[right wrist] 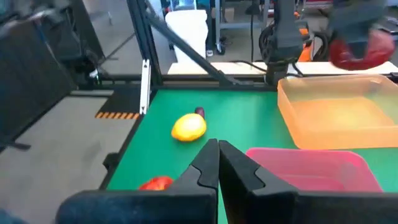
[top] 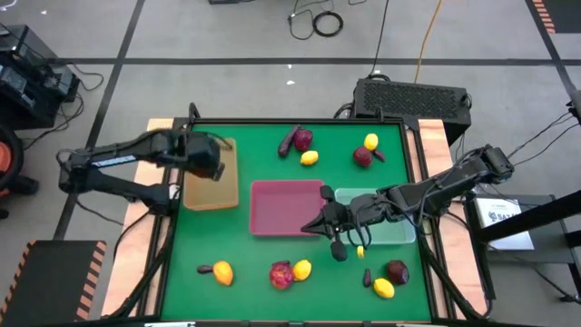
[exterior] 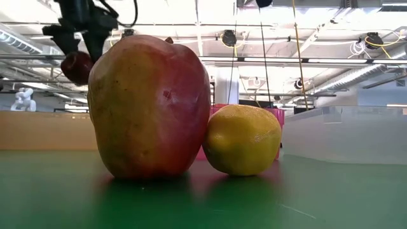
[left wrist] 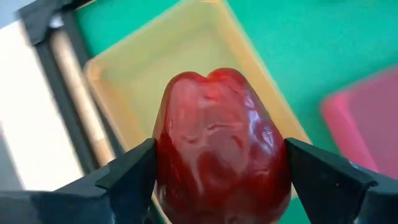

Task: Sort produce into baskets
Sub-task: Put the red apple into the orange bin

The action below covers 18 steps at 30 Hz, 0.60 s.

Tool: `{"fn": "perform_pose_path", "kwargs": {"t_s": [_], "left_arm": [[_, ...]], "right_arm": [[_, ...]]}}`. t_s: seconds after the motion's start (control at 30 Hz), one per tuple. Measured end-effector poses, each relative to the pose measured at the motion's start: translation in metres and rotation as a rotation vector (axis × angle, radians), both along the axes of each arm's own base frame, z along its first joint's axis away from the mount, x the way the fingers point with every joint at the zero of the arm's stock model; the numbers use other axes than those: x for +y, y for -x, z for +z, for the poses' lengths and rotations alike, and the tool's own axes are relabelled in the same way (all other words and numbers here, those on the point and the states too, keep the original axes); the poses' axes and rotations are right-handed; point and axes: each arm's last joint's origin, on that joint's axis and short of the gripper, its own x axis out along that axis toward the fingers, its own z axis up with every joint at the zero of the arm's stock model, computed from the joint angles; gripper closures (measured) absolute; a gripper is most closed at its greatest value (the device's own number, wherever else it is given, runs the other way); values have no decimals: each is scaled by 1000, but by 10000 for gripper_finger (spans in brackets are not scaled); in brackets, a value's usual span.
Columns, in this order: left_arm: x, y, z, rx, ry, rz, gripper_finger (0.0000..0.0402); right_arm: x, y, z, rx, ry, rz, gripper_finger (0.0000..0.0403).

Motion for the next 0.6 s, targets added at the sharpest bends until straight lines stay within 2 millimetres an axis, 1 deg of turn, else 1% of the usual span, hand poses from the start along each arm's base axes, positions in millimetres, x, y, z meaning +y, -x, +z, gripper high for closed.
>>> {"fn": "perform_pose_path", "kwargs": {"t_s": [0.1,0.17,0.3,0.37,0.47,0.6], "left_arm": [[18,1,-3,26,0,52,77],[29,0,-6,47,11,62,77],[50,-4,-17,59,39,17,77],[60,-3,-31,39,84,-15,77],[72,3,-57,18,128,-19,77],[76,13,-84,80,126,21,77]], "right_arm": [[-6,5,5,-2,33,53,403],[-10,7,7,2,65,56,403],[-17,5,7,4,88,37,403],[-21,4,8,-2,71,14,403],[-26,3,7,15,13,-61,403],[-28,3,7,15,-17,-111,403]]}}
